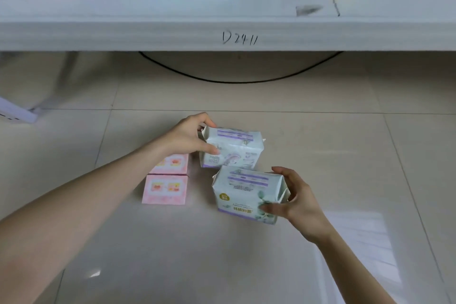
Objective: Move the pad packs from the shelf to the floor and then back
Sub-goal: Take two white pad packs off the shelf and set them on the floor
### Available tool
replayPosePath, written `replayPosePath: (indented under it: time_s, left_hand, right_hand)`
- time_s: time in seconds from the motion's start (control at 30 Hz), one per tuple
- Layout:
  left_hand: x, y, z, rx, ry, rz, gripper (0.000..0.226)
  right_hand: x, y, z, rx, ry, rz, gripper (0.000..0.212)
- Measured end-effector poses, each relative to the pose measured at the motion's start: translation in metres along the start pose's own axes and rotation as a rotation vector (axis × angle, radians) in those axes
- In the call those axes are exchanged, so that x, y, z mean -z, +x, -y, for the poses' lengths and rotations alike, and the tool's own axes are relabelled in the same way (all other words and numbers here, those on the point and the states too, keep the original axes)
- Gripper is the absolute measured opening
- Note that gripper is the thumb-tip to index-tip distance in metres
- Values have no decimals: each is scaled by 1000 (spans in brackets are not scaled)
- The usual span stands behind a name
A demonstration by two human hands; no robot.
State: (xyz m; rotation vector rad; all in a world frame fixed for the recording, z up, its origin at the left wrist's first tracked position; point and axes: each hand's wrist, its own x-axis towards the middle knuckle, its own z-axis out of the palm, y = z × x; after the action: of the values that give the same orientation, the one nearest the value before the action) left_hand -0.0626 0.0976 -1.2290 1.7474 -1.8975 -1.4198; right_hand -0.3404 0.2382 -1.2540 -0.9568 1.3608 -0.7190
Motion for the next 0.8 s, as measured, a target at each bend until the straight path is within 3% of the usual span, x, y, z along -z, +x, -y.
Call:
replayPosePath:
  time_s: [0.17, 0.33, 0.8]
  left_hand:
    - [4, 0, 11, -27, 109, 72, 59]
    - [12, 0, 12, -20, 89, 189, 82]
    - [28, 2, 19, -9, 120, 254, 54]
  right_hand:
    - [-17, 3, -20, 51, -42, 9, 86]
    - [-26, 5, -23, 85, -75, 41, 103]
    - [-48, 20, -5, 171, -173, 136, 108]
